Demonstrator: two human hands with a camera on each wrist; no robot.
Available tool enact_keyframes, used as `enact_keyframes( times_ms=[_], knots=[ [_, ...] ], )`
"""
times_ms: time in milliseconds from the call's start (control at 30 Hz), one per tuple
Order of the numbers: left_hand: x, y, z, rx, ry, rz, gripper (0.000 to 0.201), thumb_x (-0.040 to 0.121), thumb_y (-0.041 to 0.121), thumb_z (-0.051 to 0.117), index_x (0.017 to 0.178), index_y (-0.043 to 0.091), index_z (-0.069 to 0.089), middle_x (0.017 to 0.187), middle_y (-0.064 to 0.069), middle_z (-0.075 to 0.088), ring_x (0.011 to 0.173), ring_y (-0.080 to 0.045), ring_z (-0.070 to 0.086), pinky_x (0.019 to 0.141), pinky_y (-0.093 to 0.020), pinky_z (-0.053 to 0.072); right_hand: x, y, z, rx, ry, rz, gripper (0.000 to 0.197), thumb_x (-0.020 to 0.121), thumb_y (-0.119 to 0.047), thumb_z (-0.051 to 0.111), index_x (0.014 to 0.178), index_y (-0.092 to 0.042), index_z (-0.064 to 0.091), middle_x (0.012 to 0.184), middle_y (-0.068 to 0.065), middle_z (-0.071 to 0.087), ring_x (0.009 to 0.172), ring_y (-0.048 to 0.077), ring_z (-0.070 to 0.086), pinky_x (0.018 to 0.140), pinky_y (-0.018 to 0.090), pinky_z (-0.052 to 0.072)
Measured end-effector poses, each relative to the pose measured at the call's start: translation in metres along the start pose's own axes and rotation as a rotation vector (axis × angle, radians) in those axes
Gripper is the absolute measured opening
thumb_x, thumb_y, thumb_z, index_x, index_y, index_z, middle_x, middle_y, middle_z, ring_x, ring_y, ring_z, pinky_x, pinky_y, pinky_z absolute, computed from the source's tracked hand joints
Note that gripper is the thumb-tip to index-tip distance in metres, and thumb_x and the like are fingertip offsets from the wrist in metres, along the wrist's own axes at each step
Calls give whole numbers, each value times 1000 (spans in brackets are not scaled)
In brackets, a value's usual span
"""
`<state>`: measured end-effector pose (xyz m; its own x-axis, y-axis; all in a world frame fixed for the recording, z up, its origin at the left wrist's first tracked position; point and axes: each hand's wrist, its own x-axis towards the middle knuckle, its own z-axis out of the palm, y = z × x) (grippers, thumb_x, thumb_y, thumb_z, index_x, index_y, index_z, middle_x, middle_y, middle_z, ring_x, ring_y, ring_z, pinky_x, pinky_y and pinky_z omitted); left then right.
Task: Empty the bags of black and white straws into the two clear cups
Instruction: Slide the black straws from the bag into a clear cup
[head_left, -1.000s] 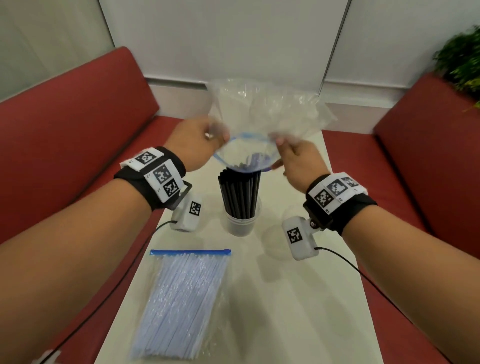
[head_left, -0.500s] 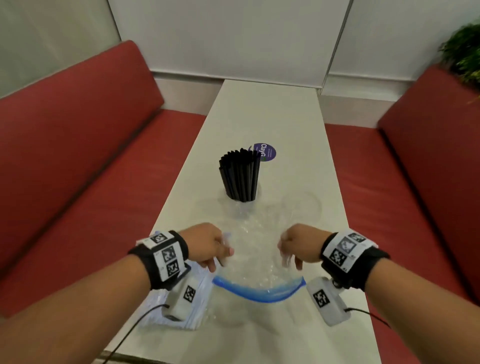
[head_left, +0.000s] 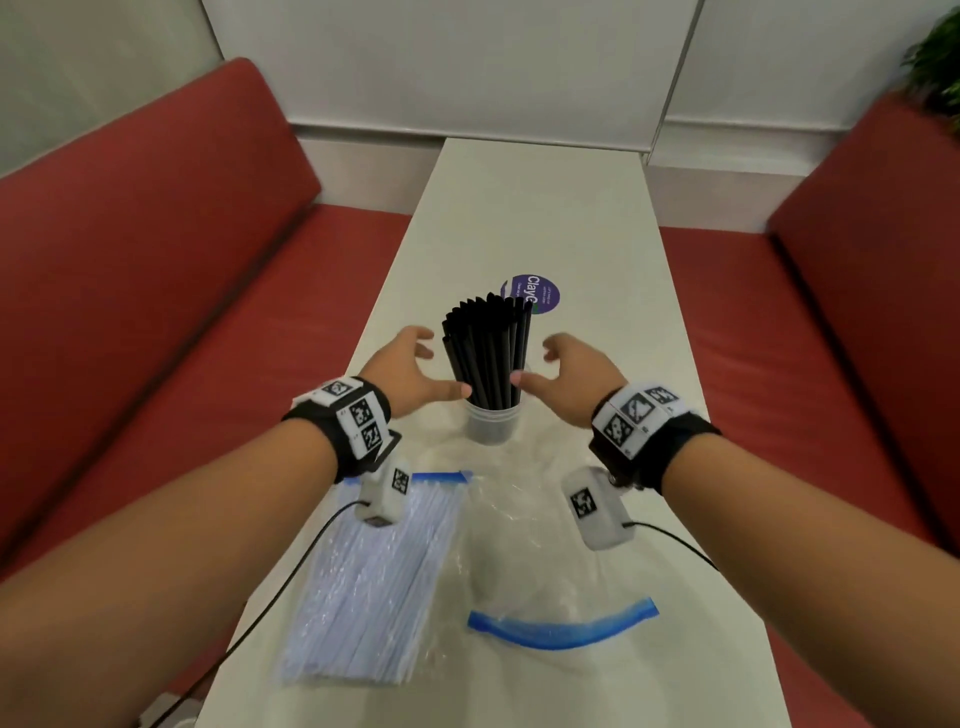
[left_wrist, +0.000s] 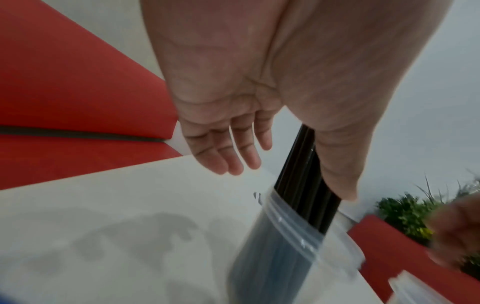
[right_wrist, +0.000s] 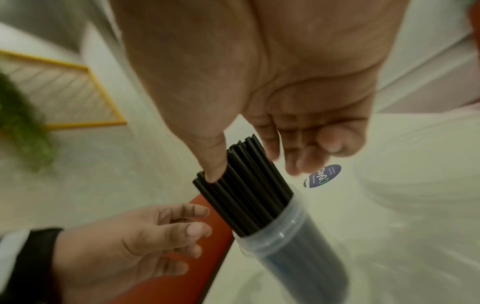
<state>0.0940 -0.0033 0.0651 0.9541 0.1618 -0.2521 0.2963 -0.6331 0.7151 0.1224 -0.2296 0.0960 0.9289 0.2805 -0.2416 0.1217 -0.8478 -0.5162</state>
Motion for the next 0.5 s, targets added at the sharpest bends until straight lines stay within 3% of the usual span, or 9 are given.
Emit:
enact_keyframes(
  times_ms=[100,167,233,300,367,500],
  knots=[
    [25,7,4,-95,-63,78,107,63,35,93,149,23,31,133,9,51,118,-17,55,99,-34,47,26,-11,1,85,22,-85,70,91,-36,65,148,-11,34,149,10,49,135,28,48,101,30,38],
    [36,9,11,-140,-104,145,100,62,29,94,145,21,39,134,6,57,122,-17,57,103,-34,47,38,-13,8,142,-3,-136,64,91,-27,65,147,-15,36,144,9,54,128,28,54,93,25,36],
    [42,11,19,-161,-125,187,89,61,24,93,138,19,48,127,3,63,119,-17,60,103,-36,49,46,-12,16,171,-20,-144,62,92,-26,64,147,-18,37,140,8,58,120,29,60,92,27,40],
    [46,14,23,-188,-103,211,73,65,19,91,128,16,56,117,2,68,111,-18,64,97,-34,52,51,-8,21,181,10,-146,58,92,-26,62,146,-18,41,136,8,62,114,31,63,93,31,44],
    [48,19,22,-238,-73,215,57,69,17,89,119,17,60,105,6,69,101,-13,66,86,-23,52,52,-6,20,182,52,-148,55,93,-28,61,144,-18,44,131,9,64,111,32,63,90,31,44],
    [53,23,12,-301,-61,217,49,73,24,87,116,16,66,105,3,73,99,-9,68,81,-21,51,55,0,9,223,90,-180,49,95,-31,57,141,-18,46,131,6,64,110,30,63,87,30,43]
  ],
)
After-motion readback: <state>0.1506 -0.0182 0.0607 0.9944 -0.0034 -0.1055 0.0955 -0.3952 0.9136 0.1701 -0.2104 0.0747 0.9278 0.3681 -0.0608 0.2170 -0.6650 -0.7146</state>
